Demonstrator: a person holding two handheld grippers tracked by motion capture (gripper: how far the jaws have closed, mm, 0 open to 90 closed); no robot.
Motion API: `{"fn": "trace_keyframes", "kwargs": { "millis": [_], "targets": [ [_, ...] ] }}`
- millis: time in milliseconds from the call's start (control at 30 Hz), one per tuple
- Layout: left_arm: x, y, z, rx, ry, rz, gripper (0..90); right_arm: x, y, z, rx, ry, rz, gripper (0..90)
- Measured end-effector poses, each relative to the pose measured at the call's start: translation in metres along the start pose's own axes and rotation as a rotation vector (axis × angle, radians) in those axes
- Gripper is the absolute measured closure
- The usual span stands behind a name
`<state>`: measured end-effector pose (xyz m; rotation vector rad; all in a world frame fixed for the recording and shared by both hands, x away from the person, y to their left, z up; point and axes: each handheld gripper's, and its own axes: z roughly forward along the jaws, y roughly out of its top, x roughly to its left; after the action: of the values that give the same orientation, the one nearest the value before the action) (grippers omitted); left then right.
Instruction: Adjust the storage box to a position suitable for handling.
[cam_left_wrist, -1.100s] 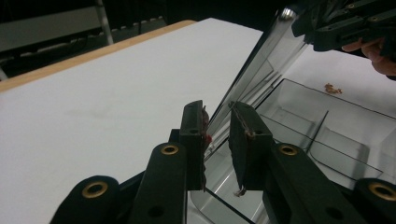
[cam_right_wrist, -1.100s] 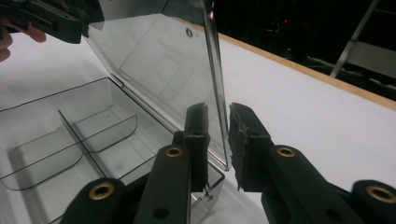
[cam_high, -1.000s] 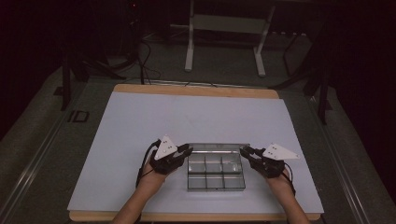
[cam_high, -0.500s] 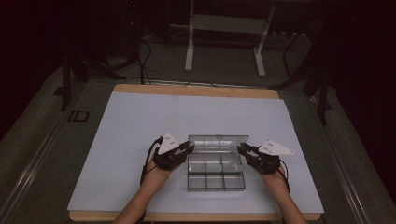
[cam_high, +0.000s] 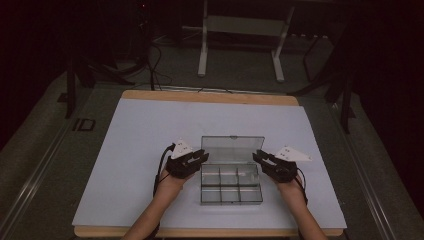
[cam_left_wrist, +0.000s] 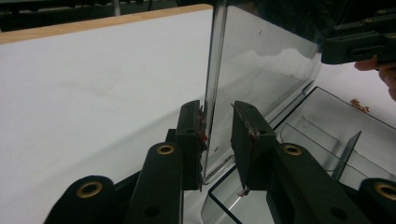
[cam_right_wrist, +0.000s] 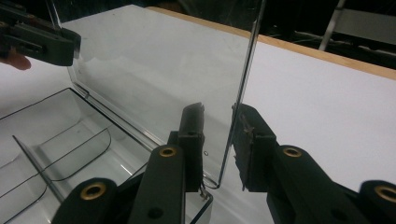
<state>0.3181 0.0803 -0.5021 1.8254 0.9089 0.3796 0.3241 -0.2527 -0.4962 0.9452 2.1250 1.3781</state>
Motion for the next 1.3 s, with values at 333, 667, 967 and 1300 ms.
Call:
{"fn": "trace_keyframes", "kwargs": {
  "millis": [333,667,967,1300],
  "targets": [
    [0.002,-0.003,0.005,0.01,0.0,-0.024,70.6,0.001,0.002,0.007,0.02,-0.02,0.036,69.9],
    [0.002,-0.002,0.007,0.015,0.007,-0.052,69.3,0.002,0.003,0.011,0.034,-0.033,0.054,67.6],
    [0.004,-0.002,0.01,0.031,0.004,-0.076,67.7,0.002,0.002,0.017,0.06,-0.044,0.074,64.5],
    [0.007,-0.003,0.016,0.051,-0.004,-0.109,63.9,0.0,-0.002,0.022,0.08,-0.038,0.117,62.1]
  ]
}}
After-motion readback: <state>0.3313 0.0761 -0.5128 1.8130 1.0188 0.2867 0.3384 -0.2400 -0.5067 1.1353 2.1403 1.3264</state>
